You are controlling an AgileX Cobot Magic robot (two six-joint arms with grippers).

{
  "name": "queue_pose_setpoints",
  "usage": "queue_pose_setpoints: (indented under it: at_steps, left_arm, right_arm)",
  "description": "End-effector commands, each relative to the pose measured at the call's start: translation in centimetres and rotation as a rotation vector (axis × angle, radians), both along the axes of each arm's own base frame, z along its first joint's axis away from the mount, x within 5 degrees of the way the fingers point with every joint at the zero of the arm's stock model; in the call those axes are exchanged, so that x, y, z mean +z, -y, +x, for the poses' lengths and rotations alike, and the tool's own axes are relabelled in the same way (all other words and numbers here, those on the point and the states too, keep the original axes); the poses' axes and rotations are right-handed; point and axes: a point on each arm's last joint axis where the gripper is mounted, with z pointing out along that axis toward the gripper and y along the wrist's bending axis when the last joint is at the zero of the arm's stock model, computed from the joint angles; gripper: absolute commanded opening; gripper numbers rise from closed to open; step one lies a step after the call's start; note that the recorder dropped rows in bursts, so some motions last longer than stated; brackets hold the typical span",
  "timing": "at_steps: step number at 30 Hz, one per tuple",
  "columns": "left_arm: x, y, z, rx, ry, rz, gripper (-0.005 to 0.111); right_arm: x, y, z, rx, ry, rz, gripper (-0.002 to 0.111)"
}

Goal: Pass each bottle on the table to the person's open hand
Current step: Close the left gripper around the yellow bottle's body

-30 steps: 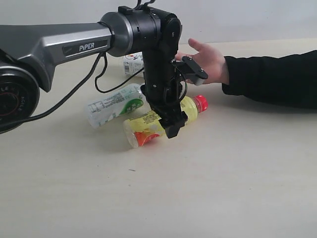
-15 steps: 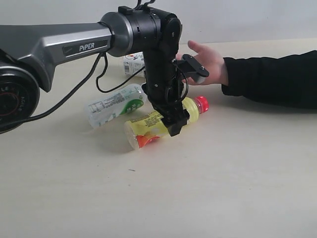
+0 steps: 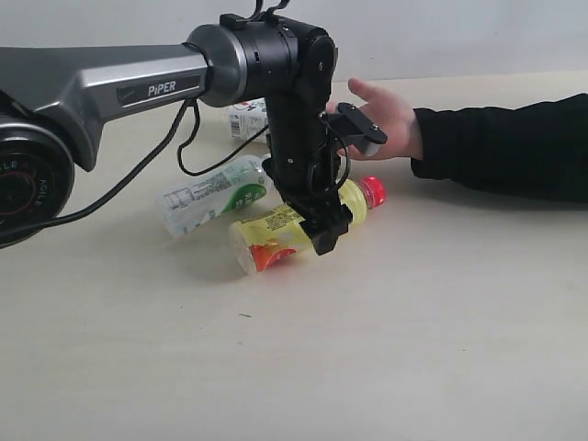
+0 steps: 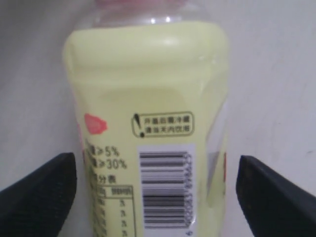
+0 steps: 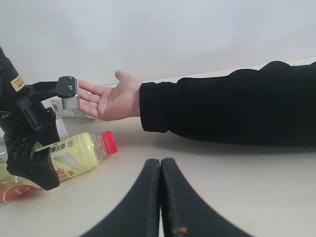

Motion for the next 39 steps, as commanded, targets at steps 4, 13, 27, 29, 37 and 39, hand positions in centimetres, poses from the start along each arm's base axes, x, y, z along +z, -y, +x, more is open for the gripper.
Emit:
queue_pose_setpoints:
  at_steps: [4, 13, 27, 29, 37, 39]
  left_arm:
    - [0.2, 0.1, -0.1, 0.006, 0.003, -0.009, 0.083]
    - [0.1, 0.2, 0.0, 0.013, 0.007, -0.016, 0.083]
    - [-1.2, 0.1, 0.1, 0.008, -0.004, 0.012, 0.083]
    - [-1.2, 0.1, 0.1, 0.008, -0.004, 0.012, 0.083]
    - [-1.2, 0.1, 0.0, 0.005, -0.006, 0.015, 0.002]
    - [-1.2, 0.1, 0.0, 0.007, -0.007, 0.015, 0.002]
  right_arm:
    - [0.0, 0.0, 0.0, -0.002, 0.010, 0.002, 0.000]
    - [0.0, 0.0, 0.0, -0.002, 0.010, 0.002, 0.000]
    - [0.0, 0.0, 0.0, -0.002, 0.010, 0.002, 0.000]
    - [0.0, 0.0, 0.0, -0.002, 0.010, 0.002, 0.000]
    - [0.0, 0.0, 0.0, -0.002, 0.010, 0.002, 0.000]
    - [0.0, 0.0, 0.0, -0.002, 0.010, 0.002, 0.000]
